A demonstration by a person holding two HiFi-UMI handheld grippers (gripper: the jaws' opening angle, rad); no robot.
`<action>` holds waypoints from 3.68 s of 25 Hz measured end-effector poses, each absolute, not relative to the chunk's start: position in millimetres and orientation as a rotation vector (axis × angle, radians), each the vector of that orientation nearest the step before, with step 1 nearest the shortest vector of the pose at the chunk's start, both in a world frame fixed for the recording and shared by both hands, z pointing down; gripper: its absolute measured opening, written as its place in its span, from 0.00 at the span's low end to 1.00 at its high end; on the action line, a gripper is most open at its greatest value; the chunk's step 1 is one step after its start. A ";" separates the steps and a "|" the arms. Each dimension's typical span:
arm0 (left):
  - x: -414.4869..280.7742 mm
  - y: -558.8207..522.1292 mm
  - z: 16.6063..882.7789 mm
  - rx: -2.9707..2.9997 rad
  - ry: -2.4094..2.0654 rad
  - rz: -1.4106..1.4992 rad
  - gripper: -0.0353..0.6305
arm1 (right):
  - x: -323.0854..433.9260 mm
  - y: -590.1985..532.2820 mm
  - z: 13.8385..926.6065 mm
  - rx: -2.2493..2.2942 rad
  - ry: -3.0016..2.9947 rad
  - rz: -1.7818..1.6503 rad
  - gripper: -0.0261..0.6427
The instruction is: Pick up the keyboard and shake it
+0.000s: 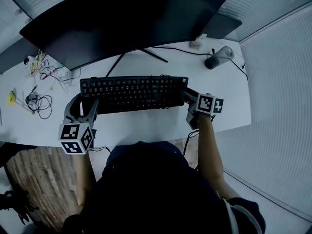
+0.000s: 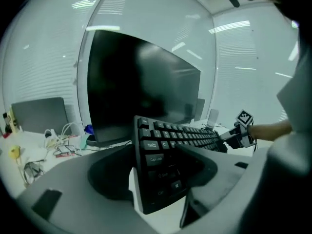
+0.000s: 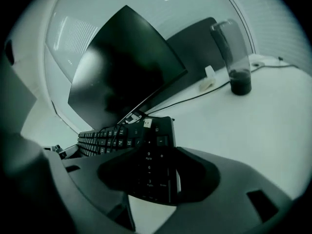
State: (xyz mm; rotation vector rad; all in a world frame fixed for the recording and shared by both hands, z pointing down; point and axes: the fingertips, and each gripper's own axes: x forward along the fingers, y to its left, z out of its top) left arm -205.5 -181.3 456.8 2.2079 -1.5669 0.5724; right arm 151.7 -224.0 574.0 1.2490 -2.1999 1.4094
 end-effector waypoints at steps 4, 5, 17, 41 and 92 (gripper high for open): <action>-199.2 -182.6 437.0 2.225 -1.611 0.650 0.45 | 140.2 -217.5 601.9 1.176 -2.171 1.609 0.40; -197.5 -182.9 434.0 2.229 -1.620 0.663 0.45 | 137.6 -216.0 608.1 1.161 -2.159 1.649 0.40; -188.4 -185.7 426.2 2.234 -1.661 0.701 0.45 | 123.3 -204.3 644.4 1.097 -2.027 1.770 0.40; -209.7 -190.4 630.4 1.901 -1.350 0.379 0.45 | 170.6 -234.5 647.3 1.289 -1.831 1.242 0.38; -90.5 -184.5 223.4 2.542 -2.005 0.010 0.09 | 87.1 -222.7 235.7 1.623 -2.673 -0.151 0.08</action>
